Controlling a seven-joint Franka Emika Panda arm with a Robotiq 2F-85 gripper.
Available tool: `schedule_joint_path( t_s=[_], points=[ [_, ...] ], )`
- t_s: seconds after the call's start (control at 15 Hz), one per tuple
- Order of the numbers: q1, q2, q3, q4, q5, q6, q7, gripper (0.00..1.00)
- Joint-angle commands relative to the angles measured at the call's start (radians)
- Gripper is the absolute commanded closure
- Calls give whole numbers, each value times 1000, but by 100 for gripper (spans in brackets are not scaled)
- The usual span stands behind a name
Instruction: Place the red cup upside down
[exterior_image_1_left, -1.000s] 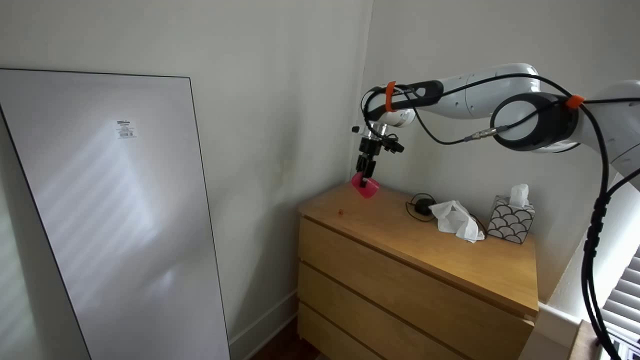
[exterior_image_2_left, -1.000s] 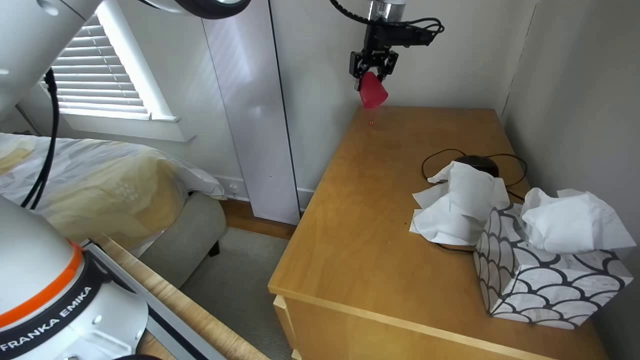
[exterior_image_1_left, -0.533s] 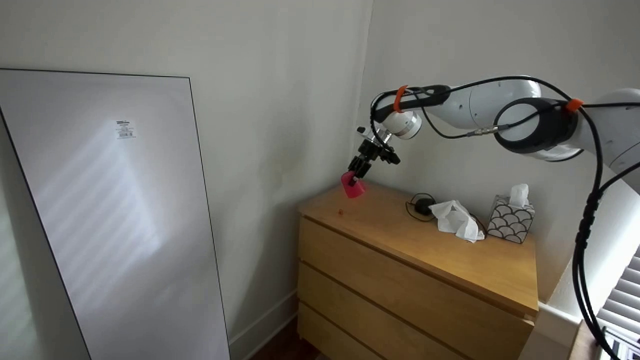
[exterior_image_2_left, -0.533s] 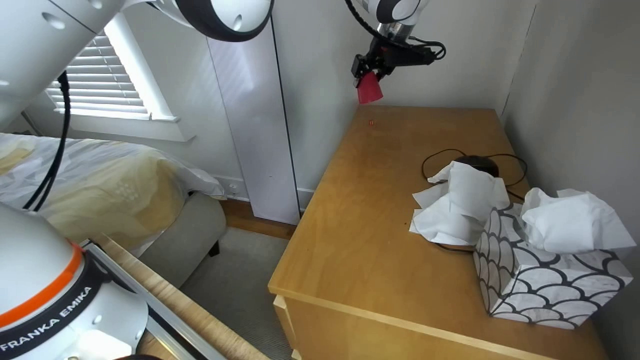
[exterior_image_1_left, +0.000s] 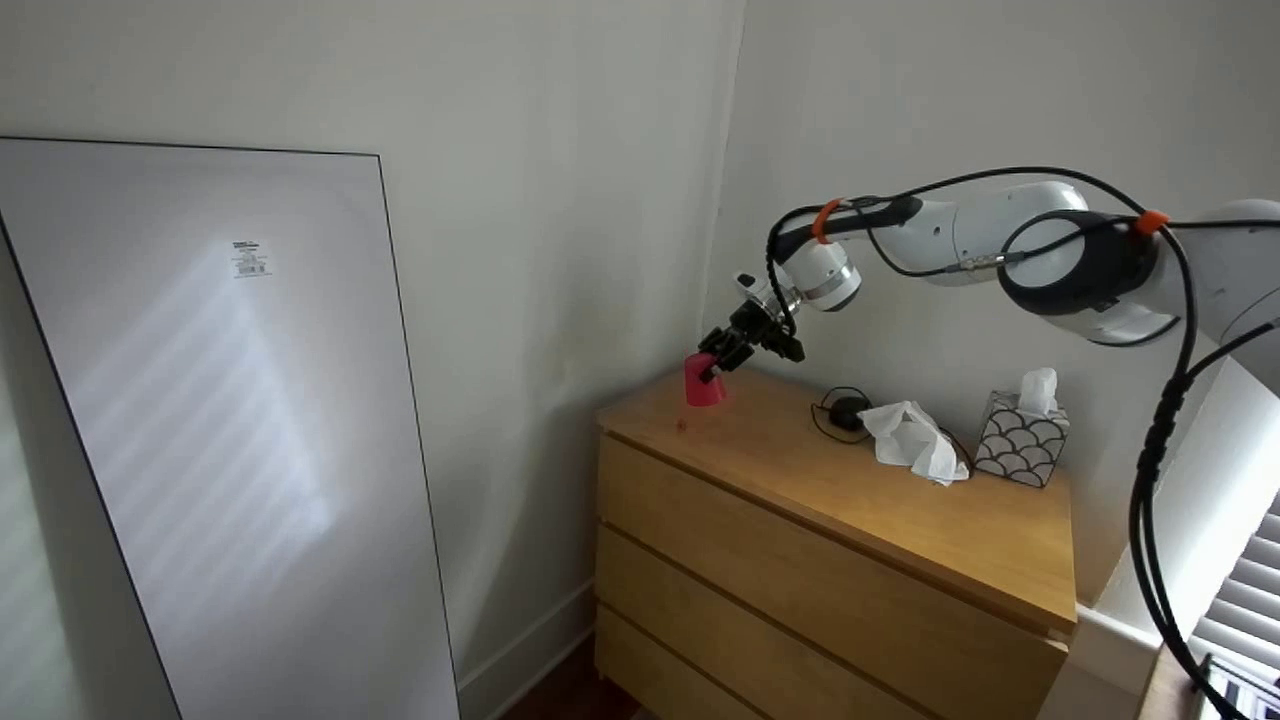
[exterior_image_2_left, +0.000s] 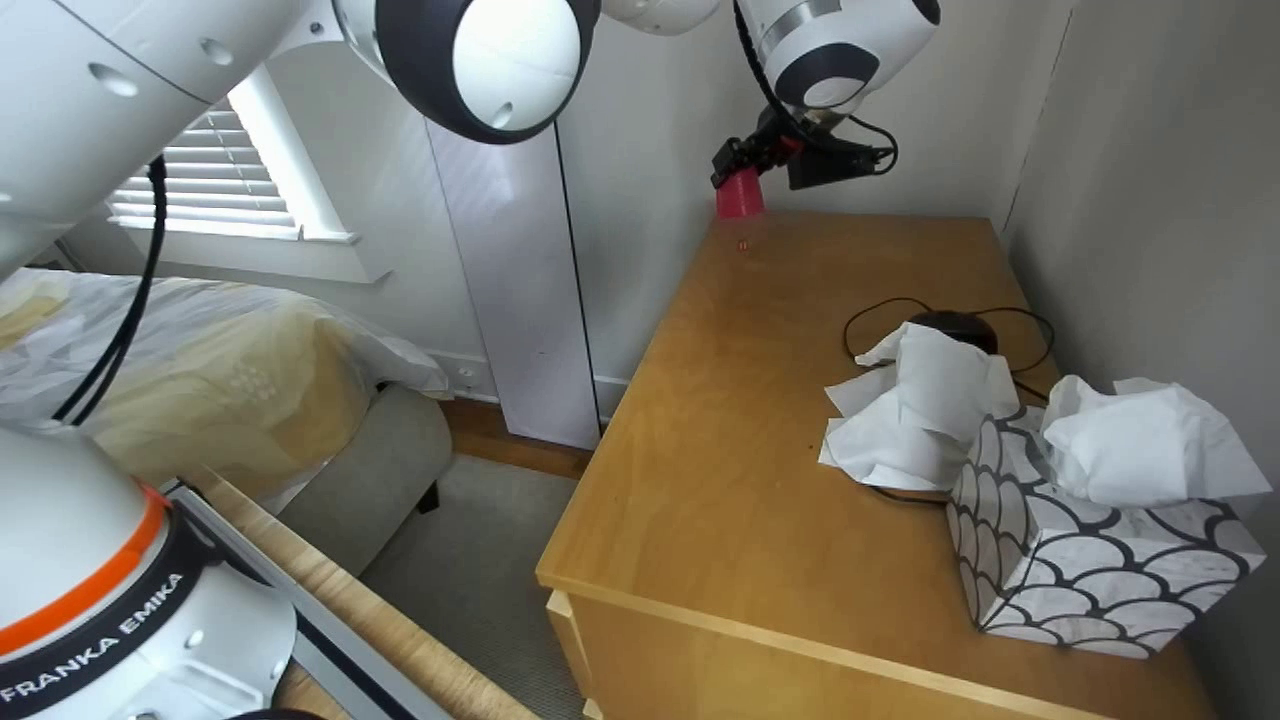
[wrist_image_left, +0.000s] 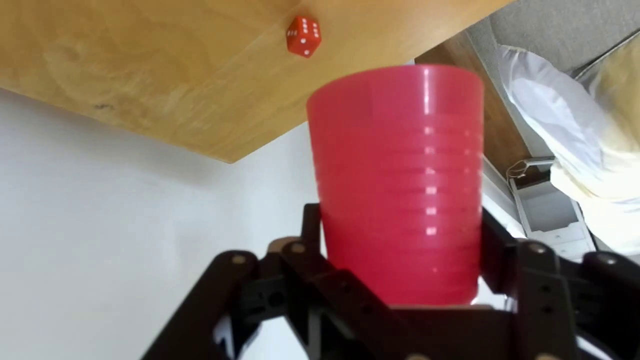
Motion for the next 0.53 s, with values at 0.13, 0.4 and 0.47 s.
schedule_joint_path(
  t_s=[0.13, 0.4, 0.47],
  points=[
    [-13, 27, 2, -2, 0, -19, -51, 29],
    [-14, 47, 12, 9, 8, -7, -77, 54],
    [-16, 56, 17, 13, 14, -9, -82, 54]
  ],
)
